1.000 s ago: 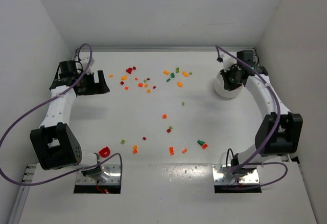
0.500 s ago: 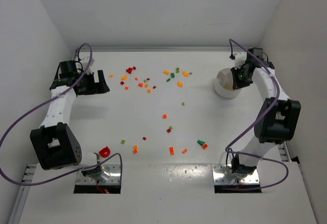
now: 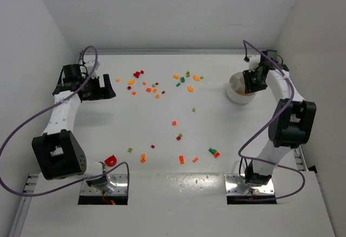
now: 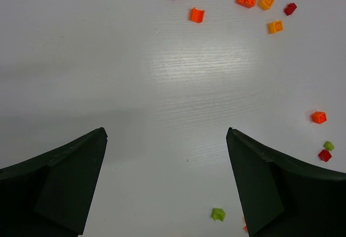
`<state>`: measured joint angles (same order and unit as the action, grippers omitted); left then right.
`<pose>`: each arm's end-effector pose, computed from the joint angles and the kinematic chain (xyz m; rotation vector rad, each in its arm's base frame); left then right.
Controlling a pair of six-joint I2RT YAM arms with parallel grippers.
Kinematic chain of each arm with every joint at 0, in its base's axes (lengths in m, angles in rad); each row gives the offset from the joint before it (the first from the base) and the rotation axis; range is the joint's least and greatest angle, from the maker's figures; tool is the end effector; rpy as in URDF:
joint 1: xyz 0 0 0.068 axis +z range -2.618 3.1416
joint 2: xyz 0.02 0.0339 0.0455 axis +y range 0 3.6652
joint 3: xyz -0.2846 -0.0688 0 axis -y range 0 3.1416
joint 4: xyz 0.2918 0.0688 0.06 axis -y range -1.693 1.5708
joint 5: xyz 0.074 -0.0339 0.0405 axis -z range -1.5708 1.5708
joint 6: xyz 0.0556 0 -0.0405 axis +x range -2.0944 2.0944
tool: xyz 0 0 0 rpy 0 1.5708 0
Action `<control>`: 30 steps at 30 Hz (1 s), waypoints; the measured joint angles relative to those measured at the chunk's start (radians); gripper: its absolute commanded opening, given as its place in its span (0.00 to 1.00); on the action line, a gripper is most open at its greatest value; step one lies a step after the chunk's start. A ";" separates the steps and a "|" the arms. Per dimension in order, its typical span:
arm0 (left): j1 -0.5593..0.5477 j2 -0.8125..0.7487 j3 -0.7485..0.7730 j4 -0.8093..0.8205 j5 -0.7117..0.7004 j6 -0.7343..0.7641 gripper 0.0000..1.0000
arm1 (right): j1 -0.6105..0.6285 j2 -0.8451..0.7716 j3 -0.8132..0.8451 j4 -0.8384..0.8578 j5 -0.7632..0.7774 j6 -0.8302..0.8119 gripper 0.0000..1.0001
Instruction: Sort the legos into containers by color
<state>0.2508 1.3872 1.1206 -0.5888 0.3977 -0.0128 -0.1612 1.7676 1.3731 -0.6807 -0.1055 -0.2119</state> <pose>0.3420 0.0654 0.2798 -0.1342 2.3669 -0.3681 0.4250 -0.0632 0.2221 -0.1020 2.6339 0.0131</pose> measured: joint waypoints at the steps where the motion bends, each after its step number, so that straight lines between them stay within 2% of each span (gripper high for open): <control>1: 0.000 0.000 0.000 0.000 0.000 0.000 0.99 | 0.000 0.001 0.004 0.001 0.002 0.002 0.40; 6: 0.000 -0.003 -0.001 0.000 -0.002 0.000 0.99 | 0.000 0.000 0.013 0.011 0.002 0.006 0.40; 8: 0.000 -0.003 -0.003 0.000 -0.002 0.000 0.99 | 0.002 -0.009 0.013 0.010 -0.003 0.000 0.36; 13: 0.000 -0.004 -0.007 0.000 0.002 0.001 0.99 | 0.069 -0.133 -0.016 -0.040 -0.131 -0.081 0.33; 16: 0.000 -0.005 -0.007 0.000 0.003 0.001 0.99 | 0.229 -0.250 -0.082 -0.059 -0.208 -0.138 0.33; 19: 0.000 -0.008 -0.007 0.000 0.006 0.001 0.99 | 0.468 -0.308 -0.168 -0.058 -0.266 -0.174 0.33; 21: 0.000 -0.012 -0.007 -0.001 0.014 0.002 0.99 | 0.623 -0.292 -0.201 -0.052 -0.289 -0.188 0.33; 22: 0.000 -0.014 -0.006 -0.002 0.021 0.004 0.99 | 0.706 -0.271 -0.210 -0.048 -0.293 -0.196 0.28; 24: 0.002 -0.015 -0.001 -0.013 0.038 0.010 0.99 | 0.837 -0.220 -0.212 -0.033 -0.300 -0.216 0.25; 30: 0.027 -0.015 0.021 -0.041 0.101 0.030 0.99 | 1.100 -0.063 -0.179 0.037 -0.296 -0.260 0.26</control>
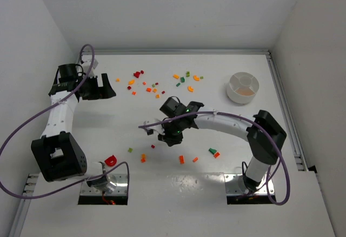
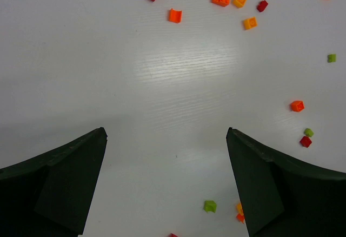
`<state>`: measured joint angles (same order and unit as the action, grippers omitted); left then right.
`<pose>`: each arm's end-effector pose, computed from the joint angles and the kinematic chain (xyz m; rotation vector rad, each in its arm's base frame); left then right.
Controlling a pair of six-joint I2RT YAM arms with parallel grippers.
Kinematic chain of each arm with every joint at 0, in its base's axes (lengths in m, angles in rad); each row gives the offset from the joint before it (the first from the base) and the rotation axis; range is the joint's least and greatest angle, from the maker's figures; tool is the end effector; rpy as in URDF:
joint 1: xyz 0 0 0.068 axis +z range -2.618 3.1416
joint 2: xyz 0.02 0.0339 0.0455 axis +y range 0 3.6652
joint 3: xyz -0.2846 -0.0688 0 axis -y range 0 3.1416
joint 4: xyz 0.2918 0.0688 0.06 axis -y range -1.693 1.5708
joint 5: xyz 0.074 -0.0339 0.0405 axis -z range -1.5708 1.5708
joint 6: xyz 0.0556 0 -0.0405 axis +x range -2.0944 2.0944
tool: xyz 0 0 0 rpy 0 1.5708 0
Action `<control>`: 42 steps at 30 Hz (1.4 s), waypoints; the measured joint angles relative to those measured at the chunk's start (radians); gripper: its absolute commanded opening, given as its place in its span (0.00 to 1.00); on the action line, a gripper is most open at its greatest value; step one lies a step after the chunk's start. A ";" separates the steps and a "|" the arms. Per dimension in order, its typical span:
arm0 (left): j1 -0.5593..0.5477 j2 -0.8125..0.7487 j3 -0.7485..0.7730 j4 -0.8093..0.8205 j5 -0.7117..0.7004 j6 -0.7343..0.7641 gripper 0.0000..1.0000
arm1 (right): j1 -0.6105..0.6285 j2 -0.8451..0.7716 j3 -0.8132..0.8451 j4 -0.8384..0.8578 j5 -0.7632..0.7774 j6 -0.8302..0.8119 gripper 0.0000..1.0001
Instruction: Sort the legos into containers by color
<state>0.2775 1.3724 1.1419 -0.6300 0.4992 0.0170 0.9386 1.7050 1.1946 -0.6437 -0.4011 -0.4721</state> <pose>0.3360 0.0680 0.2912 -0.0844 2.3429 -0.4615 0.2145 0.3296 0.1909 -1.8736 2.0181 0.6786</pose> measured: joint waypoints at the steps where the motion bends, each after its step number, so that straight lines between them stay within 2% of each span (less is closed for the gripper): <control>1: 0.009 0.000 0.001 -0.004 0.014 0.000 0.99 | 0.026 0.019 0.007 0.021 0.001 -0.001 0.27; 11: 0.174 0.022 0.025 -0.020 0.183 -0.018 0.99 | 0.187 0.126 0.009 0.262 0.048 0.006 0.25; 17: 0.186 0.047 0.027 -0.022 0.219 -0.023 0.99 | 0.214 0.228 0.018 0.316 0.052 -0.004 0.25; 24: 0.189 0.048 0.027 -0.023 0.219 -0.021 0.99 | 0.223 0.269 0.030 0.335 0.056 -0.033 0.25; 32: 0.196 0.048 0.027 -0.024 0.219 -0.021 0.99 | 0.230 0.328 0.073 0.367 0.061 -0.043 0.33; 42: 0.198 0.048 0.027 -0.024 0.219 -0.018 0.99 | 0.238 0.364 0.111 0.389 0.060 -0.039 0.35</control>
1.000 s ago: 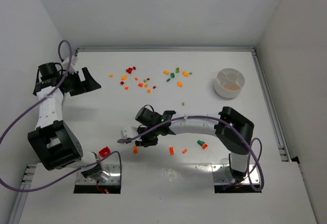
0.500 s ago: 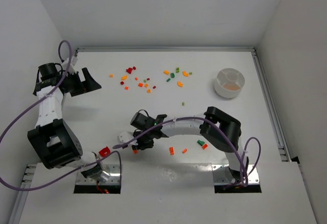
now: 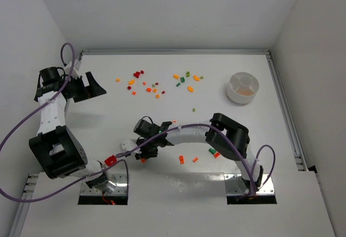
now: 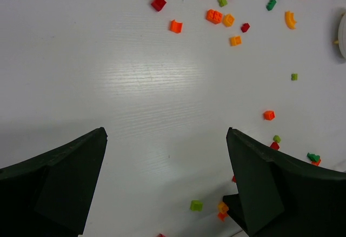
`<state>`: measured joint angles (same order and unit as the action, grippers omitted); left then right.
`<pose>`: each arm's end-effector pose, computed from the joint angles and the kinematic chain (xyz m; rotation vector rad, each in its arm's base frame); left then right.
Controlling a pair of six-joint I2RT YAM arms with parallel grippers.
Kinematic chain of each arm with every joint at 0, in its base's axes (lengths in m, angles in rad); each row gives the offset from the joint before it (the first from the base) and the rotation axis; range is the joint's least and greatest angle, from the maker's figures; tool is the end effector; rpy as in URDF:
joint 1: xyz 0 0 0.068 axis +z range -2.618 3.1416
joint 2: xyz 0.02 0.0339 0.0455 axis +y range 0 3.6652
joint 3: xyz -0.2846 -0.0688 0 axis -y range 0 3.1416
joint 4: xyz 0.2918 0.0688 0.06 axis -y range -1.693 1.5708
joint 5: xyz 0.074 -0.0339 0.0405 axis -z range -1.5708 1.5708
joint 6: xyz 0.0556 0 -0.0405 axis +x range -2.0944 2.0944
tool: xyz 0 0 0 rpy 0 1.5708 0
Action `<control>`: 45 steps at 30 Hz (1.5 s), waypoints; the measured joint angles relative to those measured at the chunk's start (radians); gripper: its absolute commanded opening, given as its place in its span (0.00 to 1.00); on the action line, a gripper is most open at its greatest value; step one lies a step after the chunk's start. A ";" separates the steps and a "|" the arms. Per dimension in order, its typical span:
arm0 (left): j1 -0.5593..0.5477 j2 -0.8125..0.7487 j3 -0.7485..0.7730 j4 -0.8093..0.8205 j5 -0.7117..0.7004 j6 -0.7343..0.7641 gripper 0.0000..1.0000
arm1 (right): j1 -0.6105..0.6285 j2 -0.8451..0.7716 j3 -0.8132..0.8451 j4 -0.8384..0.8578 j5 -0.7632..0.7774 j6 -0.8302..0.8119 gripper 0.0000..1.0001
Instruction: Sort the legos into containers by color
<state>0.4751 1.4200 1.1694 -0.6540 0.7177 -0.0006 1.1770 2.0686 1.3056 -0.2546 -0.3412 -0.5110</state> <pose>0.3248 0.1259 0.2895 -0.2479 2.2697 -0.6414 0.1649 0.4455 0.0977 -2.0655 1.6632 0.6770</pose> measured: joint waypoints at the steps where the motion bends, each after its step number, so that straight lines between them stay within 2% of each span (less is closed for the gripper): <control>1: 0.003 0.000 0.000 0.000 0.000 0.000 0.99 | 0.000 0.003 0.005 0.001 0.001 0.002 0.35; 9: 0.014 0.002 0.000 -0.001 -0.002 0.015 0.99 | 0.001 0.024 0.032 0.012 0.000 0.011 0.37; 12: 0.019 0.006 0.000 -0.002 -0.003 0.016 0.99 | 0.005 0.031 0.041 0.012 0.000 0.013 0.31; 13: 0.021 0.008 0.000 -0.002 -0.003 0.018 0.99 | 0.006 0.034 0.045 0.011 -0.002 0.014 0.25; 17: 0.025 0.011 0.000 -0.003 -0.004 0.021 0.99 | 0.010 0.040 0.052 0.012 -0.003 0.015 0.12; 22: 0.031 0.011 0.000 -0.003 -0.004 0.027 0.99 | -0.002 0.032 0.042 0.011 -0.001 0.029 0.06; 26: 0.033 0.011 0.000 -0.003 -0.004 0.034 0.99 | -0.053 -0.063 -0.044 -0.028 0.016 0.072 0.06; 29: 0.029 0.011 0.000 -0.004 -0.012 0.045 0.98 | -0.152 -0.208 -0.104 -0.089 0.030 0.118 0.05; 31: 0.013 0.011 0.000 -0.005 -0.044 0.053 0.97 | -0.261 -0.319 -0.117 -0.116 0.042 0.138 0.05; 36: -0.090 0.015 0.000 -0.010 -0.140 0.068 0.92 | -0.602 -0.505 -0.114 -0.130 0.087 0.172 0.05; 40: -0.185 0.061 0.029 -0.012 -0.214 0.064 0.89 | -0.828 -0.510 -0.092 -0.170 0.113 0.195 0.05; 45: -0.281 0.116 0.080 -0.012 -0.310 0.046 0.88 | -1.036 -0.468 -0.024 -0.244 0.129 0.218 0.05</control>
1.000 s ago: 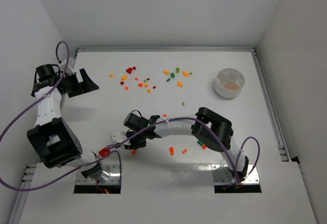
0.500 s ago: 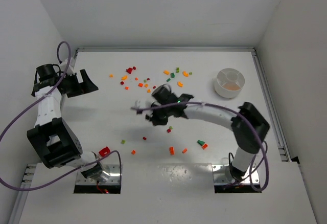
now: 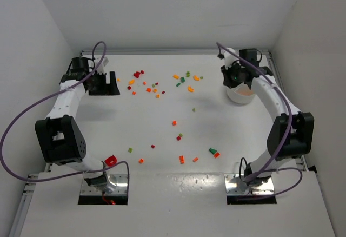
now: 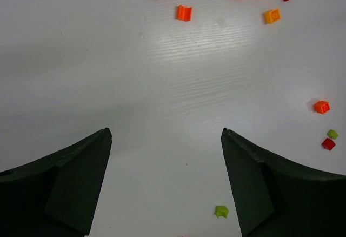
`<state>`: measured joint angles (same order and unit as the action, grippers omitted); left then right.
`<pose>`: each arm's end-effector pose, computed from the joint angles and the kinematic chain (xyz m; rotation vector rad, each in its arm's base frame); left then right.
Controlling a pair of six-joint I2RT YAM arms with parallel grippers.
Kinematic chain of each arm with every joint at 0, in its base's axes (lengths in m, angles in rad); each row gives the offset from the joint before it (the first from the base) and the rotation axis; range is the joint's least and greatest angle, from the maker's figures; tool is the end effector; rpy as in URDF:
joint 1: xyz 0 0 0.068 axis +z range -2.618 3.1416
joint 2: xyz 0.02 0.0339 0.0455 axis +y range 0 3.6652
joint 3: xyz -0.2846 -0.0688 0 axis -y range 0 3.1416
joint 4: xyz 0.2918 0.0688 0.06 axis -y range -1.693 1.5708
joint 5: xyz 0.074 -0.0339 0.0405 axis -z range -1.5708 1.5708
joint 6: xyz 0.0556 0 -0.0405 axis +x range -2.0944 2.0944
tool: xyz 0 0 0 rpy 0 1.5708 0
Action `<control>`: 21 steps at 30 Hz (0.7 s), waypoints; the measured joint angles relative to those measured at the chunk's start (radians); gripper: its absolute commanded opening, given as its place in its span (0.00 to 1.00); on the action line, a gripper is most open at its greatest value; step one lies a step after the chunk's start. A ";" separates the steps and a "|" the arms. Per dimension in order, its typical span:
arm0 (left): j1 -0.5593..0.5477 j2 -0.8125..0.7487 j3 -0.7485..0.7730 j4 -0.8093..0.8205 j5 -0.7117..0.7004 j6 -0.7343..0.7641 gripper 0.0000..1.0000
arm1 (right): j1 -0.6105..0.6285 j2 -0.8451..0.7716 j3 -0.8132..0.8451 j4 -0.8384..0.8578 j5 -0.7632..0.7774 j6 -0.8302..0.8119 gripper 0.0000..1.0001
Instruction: Sort the legos into containers by color
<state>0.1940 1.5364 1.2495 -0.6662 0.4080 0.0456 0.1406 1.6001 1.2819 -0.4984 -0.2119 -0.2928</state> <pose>0.3766 0.0515 0.2710 -0.0204 2.4590 -0.4104 0.4064 0.0693 0.2701 -0.6068 2.2923 0.1799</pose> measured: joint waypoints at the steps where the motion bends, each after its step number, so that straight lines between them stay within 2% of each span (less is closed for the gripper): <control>1: -0.015 0.005 0.009 -0.001 -0.018 -0.003 0.88 | -0.034 0.010 0.018 -0.012 0.005 0.003 0.05; 9: -0.051 0.008 0.022 -0.001 -0.092 -0.010 0.88 | -0.181 0.016 0.037 -0.104 0.020 0.001 0.03; 21: -0.051 0.008 0.024 0.000 -0.121 -0.029 0.88 | -0.296 0.060 0.029 -0.139 0.010 0.008 0.03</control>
<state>0.1429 1.5448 1.2732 -0.6666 0.2867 0.0162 -0.1558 1.6600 1.3109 -0.6376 -0.2020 -0.2848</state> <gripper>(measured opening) 0.884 0.165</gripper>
